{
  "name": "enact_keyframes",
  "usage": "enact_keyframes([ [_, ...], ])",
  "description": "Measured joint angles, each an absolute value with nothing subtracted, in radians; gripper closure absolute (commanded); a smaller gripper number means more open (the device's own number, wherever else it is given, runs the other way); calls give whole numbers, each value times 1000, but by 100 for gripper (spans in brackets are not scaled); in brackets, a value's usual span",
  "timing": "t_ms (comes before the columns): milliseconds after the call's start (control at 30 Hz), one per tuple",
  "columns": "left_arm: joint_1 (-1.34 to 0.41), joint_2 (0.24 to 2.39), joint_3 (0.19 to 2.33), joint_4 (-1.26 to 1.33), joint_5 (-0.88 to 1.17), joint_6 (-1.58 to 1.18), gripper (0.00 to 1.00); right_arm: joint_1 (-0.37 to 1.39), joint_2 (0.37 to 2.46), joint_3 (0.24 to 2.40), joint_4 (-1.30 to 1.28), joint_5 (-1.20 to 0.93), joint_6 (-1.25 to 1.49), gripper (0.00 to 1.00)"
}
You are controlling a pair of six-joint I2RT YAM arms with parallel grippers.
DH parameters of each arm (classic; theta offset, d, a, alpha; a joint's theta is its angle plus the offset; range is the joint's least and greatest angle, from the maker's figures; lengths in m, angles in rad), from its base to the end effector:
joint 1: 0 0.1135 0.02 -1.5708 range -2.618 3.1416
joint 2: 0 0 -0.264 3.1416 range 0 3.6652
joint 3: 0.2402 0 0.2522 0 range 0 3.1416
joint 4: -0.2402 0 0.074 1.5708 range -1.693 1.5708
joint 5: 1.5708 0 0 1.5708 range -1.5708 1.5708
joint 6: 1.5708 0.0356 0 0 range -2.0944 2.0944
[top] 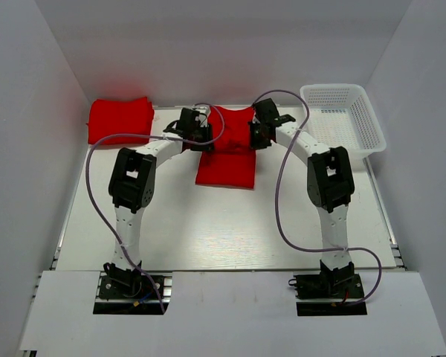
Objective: Fold and stack the t-shirts
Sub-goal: Fold the tshirt
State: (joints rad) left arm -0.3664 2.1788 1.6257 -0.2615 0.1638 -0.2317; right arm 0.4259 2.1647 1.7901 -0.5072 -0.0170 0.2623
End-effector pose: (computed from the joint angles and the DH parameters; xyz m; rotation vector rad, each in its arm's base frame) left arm 0.4513 -0.1794 0.1732 0.2420 2.4128 -0.4737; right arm 0.4436 0.2019 0.2139 -0.2101 2.4707 0.3200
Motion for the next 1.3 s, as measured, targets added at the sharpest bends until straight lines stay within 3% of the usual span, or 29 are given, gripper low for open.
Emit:
enact_keyframes([
  [33, -363, 2189, 1641, -261, 170, -228, 20, 424, 2176, 1807, -508, -6, 274, 83],
  [67, -362, 2199, 1658, -264, 173, -223, 0, 421, 2187, 1826, -511, 6, 291, 57],
  [167, -356, 2226, 1743, -287, 173, -236, 0, 411, 2237, 1921, -525, 55, 342, 10],
  [367, -323, 2267, 2045, -372, 121, -238, 0, 379, 2286, 2112, -506, 82, 366, 10],
  [500, -299, 2219, 2088, -402, 95, -236, 0, 366, 2176, 2012, -469, 59, 344, 10],
  [767, -295, 1905, 1587, -381, 108, -237, 0, 379, 1800, 1537, -411, -51, 298, 10],
  [933, -316, 1774, 1284, -357, 153, -273, 0, 396, 1670, 1276, -365, -109, 315, 10],
  [1100, -329, 1769, 1161, -355, 190, -290, 0, 410, 1651, 1110, -320, -160, 369, 10],
  [1300, -345, 1773, 1135, -323, 211, -297, 0, 422, 1683, 1080, -258, -197, 415, 10],
])
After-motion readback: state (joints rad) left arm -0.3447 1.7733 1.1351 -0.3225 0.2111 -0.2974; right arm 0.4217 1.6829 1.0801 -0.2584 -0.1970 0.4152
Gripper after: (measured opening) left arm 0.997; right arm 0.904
